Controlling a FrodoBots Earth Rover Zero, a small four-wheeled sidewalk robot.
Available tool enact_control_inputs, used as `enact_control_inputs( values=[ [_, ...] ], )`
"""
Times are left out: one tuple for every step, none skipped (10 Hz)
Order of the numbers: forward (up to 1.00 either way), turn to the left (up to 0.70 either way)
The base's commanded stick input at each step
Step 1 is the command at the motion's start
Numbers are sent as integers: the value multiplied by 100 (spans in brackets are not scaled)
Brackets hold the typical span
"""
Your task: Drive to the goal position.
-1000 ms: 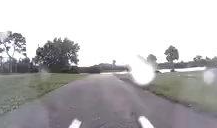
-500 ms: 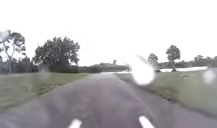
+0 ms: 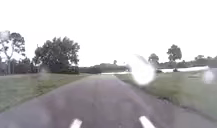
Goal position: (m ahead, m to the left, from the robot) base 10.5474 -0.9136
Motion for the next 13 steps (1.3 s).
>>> enact_control_inputs(
  values=[
    [70, 0],
    [70, 0],
    [70, 0],
    [70, 0],
    [70, 0],
    [70, 0],
    [70, 0],
    [70, 0],
    [70, 0],
    [70, 0],
    [70, 0],
    [70, 0],
    [70, 0]
  ],
)
